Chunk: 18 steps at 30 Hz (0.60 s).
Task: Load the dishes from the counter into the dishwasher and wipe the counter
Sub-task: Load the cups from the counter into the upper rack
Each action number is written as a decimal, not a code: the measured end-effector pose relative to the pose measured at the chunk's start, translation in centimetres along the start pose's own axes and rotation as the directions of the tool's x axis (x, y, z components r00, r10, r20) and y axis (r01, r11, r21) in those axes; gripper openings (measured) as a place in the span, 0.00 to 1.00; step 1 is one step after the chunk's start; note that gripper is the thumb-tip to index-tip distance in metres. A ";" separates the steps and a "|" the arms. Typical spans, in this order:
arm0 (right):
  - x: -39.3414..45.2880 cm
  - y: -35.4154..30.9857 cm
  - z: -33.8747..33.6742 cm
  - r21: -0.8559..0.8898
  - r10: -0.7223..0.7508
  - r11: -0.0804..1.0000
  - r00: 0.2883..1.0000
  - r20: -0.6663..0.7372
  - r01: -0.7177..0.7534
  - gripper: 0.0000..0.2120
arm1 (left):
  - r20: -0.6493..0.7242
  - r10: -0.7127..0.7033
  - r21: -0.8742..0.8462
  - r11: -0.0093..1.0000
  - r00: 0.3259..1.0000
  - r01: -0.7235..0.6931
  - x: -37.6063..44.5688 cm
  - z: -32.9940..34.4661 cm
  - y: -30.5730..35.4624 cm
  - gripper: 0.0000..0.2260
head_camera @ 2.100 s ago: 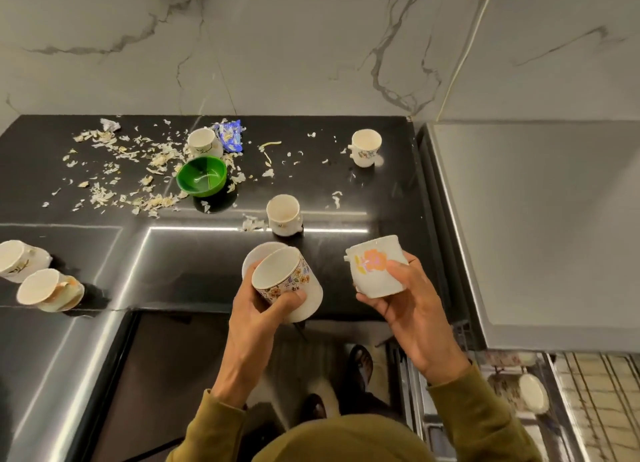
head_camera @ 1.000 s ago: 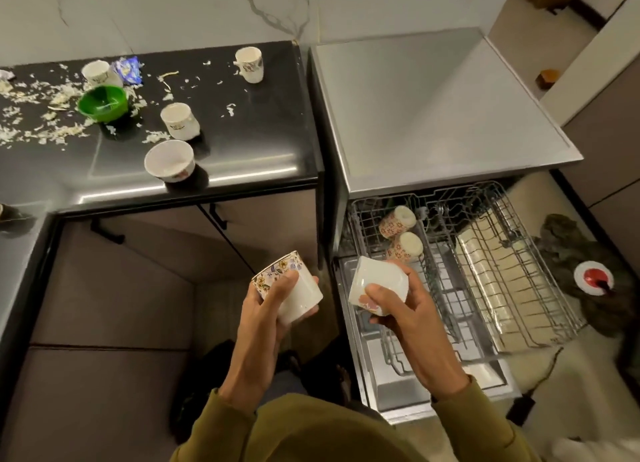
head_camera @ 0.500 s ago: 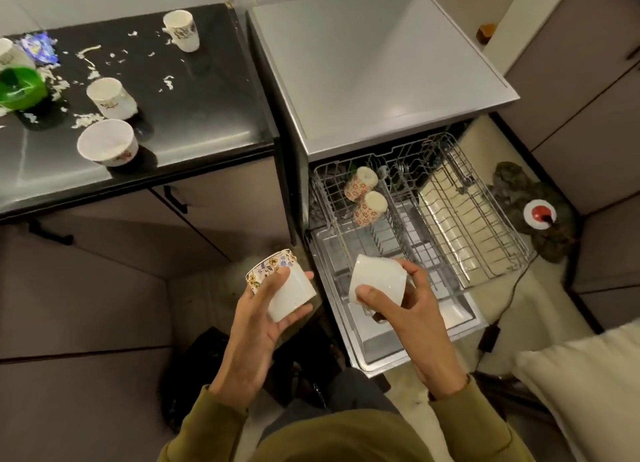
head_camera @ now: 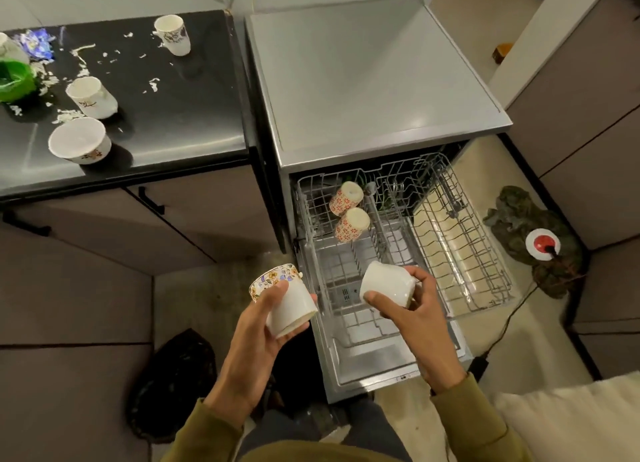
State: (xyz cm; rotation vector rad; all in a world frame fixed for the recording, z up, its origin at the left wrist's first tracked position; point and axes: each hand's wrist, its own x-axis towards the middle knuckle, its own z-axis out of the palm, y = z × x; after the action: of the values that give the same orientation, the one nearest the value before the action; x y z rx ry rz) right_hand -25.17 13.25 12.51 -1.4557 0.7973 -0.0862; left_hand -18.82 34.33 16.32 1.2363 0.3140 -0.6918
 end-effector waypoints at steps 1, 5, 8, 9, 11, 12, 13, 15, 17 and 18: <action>1.1 0.0 -1.0 -0.017 -0.001 1.000 1.000 0.017 0.001 0.31 | -0.030 -0.005 -0.032 0.999 1.000 0.004 0.3 1.1 -0.3 0.25; 6.1 0.3 -4.2 -0.075 -0.007 0.997 0.995 0.103 0.015 0.31 | -0.162 -0.072 -0.199 0.979 0.984 0.039 1.8 5.4 -2.0 0.24; 10.3 1.3 -5.5 -0.171 0.009 0.985 0.992 0.123 0.013 0.32 | -0.189 -0.131 -0.259 0.963 0.973 0.079 3.1 7.6 -3.7 0.23; 11.7 1.9 -5.6 -0.216 0.013 0.976 0.992 0.127 0.015 0.33 | -0.191 -0.151 -0.270 0.958 0.970 0.096 3.5 8.1 -4.3 0.22; 14.8 3.3 -5.5 -0.311 0.015 0.950 0.992 0.127 0.026 0.35 | -0.194 -0.189 -0.296 0.947 0.963 0.127 4.7 8.8 -5.4 0.22; 16.2 4.0 -5.2 -0.365 0.013 0.930 0.991 0.134 0.037 0.35 | -0.195 -0.212 -0.310 0.940 0.957 0.145 5.3 8.9 -6.0 0.22; 18.1 5.0 -4.8 -0.421 0.015 0.906 0.988 0.154 0.052 0.35 | -0.197 -0.233 -0.319 0.934 0.952 0.162 6.3 8.9 -6.8 0.23; 21.5 7.6 -3.9 -0.519 0.018 0.849 0.977 0.211 0.096 0.35 | -0.207 -0.297 -0.338 0.916 0.932 0.216 8.2 8.5 -8.5 0.26; 24.9 10.4 -2.9 -0.611 -0.010 0.772 0.965 0.260 0.173 0.35 | -0.223 -0.347 -0.355 0.899 0.911 0.256 10.2 7.8 -10.0 0.28; 26.4 12.0 -2.2 -0.648 -0.028 0.731 0.958 0.286 0.215 0.35 | -0.231 -0.357 -0.369 0.893 0.905 0.258 11.2 7.2 -10.9 0.28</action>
State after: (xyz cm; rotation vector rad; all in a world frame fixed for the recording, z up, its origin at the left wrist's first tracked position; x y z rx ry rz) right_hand -11.49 -0.19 -9.42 -2.1640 0.5252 0.3287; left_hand -18.28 22.34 3.93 0.9691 0.8592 -0.6930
